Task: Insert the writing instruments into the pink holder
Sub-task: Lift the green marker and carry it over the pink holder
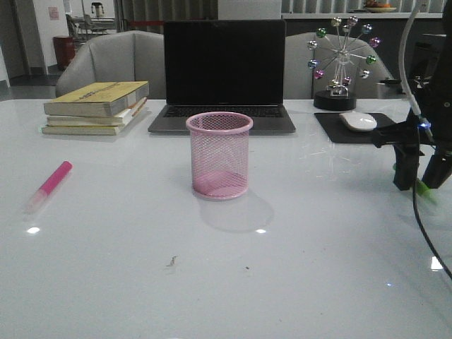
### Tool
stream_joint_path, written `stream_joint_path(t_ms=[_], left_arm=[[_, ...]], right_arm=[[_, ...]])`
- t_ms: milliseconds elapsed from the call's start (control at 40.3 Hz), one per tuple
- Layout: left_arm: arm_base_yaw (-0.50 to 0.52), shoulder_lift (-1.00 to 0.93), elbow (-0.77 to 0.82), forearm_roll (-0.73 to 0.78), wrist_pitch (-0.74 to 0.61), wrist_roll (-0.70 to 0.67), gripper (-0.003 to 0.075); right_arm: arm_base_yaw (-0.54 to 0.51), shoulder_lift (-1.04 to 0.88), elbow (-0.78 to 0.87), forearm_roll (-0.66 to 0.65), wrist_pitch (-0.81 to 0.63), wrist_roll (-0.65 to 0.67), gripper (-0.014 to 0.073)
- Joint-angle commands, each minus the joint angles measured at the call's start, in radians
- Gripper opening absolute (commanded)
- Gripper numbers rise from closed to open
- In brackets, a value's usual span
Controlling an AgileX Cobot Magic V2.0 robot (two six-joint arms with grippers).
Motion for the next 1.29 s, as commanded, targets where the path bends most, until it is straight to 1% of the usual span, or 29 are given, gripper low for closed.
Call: stream_joint_path(t_ms=[0, 99, 322, 496, 669, 744, 917, 1116, 1264], left_arm=[[-0.007, -0.015, -0.037, -0.009, -0.091, -0.004, 0.0405], [-0.007, -0.015, -0.037, -0.009, -0.091, -0.004, 0.0405], [-0.007, -0.015, -0.037, -0.009, -0.091, -0.004, 0.0405], [-0.007, -0.015, -0.037, -0.009, -0.091, -0.004, 0.0405], [-0.007, -0.015, -0.037, -0.009, -0.091, -0.004, 0.0405], [-0.007, -0.015, -0.037, -0.009, -0.091, -0.004, 0.0405], [-0.007, -0.015, -0.037, -0.009, -0.091, -0.004, 0.0405], [-0.007, -0.015, -0.037, -0.009, -0.091, -0.004, 0.0402], [-0.007, -0.015, -0.037, -0.009, -0.091, -0.004, 0.0364]], right_arm=[[-0.008, -0.023, -0.022, 0.011, 0.007, 0.004, 0.0373], [-0.008, -0.018, -0.022, 0.011, 0.021, 0.004, 0.0297], [-0.008, -0.019, -0.03, 0.025, 0.033, 0.004, 0.0046], [-0.007, -0.02, -0.073, 0.068, 0.031, 0.004, 0.0058], [0.008, -0.043, -0.165, 0.135, 0.026, 0.004, 0.0058], [0.027, -0.063, -0.205, 0.152, 0.0, 0.004, 0.0058], [0.106, -0.124, -0.268, 0.177, -0.118, -0.012, 0.0058], [0.234, -0.185, -0.273, 0.18, -0.277, -0.028, 0.0058], [0.319, -0.202, -0.271, 0.18, -0.383, -0.029, 0.0058]])
